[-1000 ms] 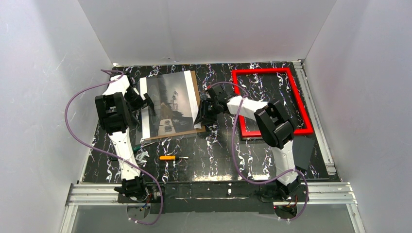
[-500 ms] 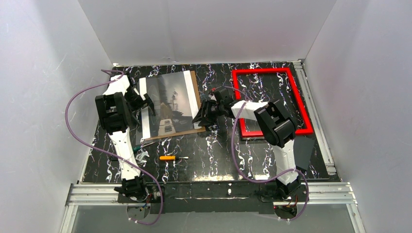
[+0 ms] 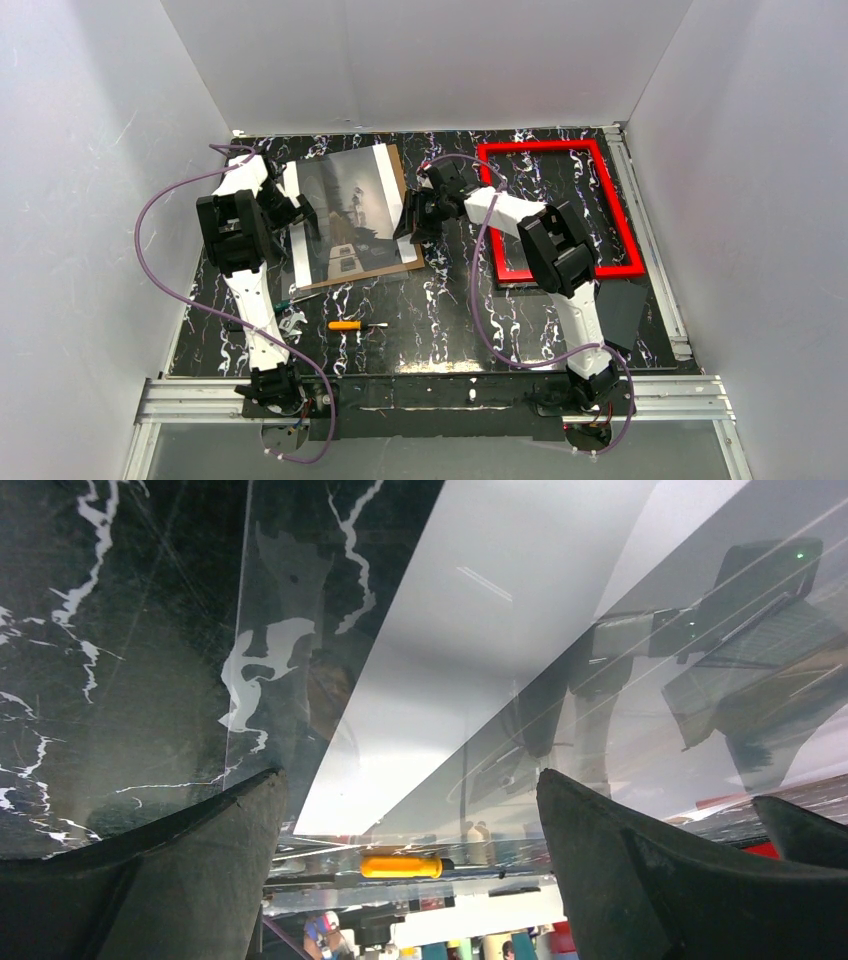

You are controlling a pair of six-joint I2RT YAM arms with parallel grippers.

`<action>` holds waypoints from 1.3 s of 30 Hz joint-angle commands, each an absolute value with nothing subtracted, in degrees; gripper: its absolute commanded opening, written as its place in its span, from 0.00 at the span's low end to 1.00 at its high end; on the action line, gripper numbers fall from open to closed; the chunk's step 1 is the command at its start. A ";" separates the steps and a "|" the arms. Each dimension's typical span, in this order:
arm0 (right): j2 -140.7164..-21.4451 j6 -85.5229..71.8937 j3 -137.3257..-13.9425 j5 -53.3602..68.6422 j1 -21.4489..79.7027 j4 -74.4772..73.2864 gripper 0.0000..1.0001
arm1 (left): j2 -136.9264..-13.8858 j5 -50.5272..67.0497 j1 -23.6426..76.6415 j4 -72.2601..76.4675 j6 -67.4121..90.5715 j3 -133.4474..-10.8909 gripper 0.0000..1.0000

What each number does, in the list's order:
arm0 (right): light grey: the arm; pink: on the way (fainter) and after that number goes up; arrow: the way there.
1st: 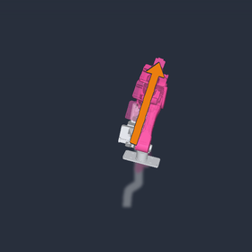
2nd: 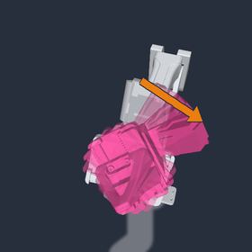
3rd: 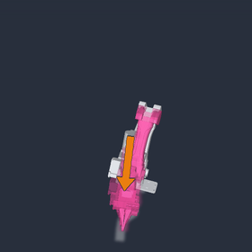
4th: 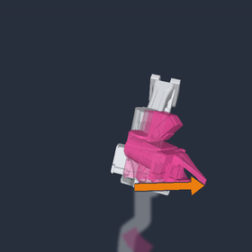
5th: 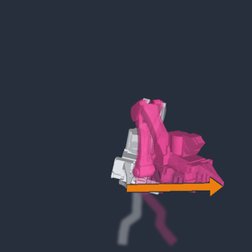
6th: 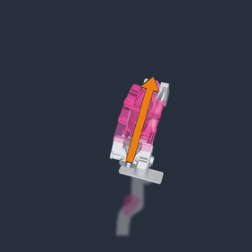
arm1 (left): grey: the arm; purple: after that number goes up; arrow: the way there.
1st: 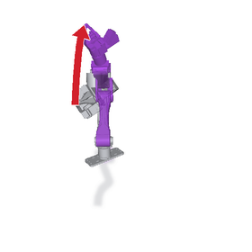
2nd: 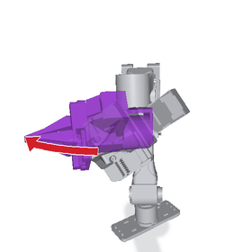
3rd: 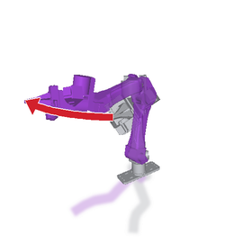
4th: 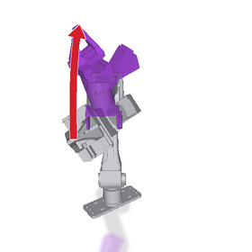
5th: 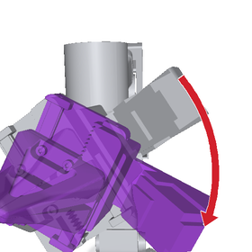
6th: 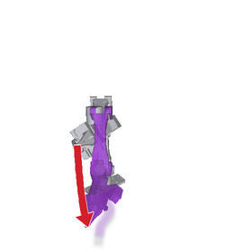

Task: Take the photo out of the frame

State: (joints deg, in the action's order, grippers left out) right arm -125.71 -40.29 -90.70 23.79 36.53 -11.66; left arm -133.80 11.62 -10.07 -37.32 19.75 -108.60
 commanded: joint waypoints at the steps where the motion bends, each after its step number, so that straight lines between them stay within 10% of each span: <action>1: -128.28 -32.17 -96.64 13.42 36.44 -23.40 0.63 | -138.77 11.91 -10.23 -41.91 19.16 -106.07 0.97; 32: -129.03 -40.60 -92.70 28.69 38.20 -11.65 0.63 | -140.01 12.31 -10.28 -42.27 18.76 -106.78 0.97; 39: -129.70 -29.19 -100.28 13.18 38.06 -25.63 0.64 | -140.01 12.33 -10.36 -42.29 18.72 -106.74 0.97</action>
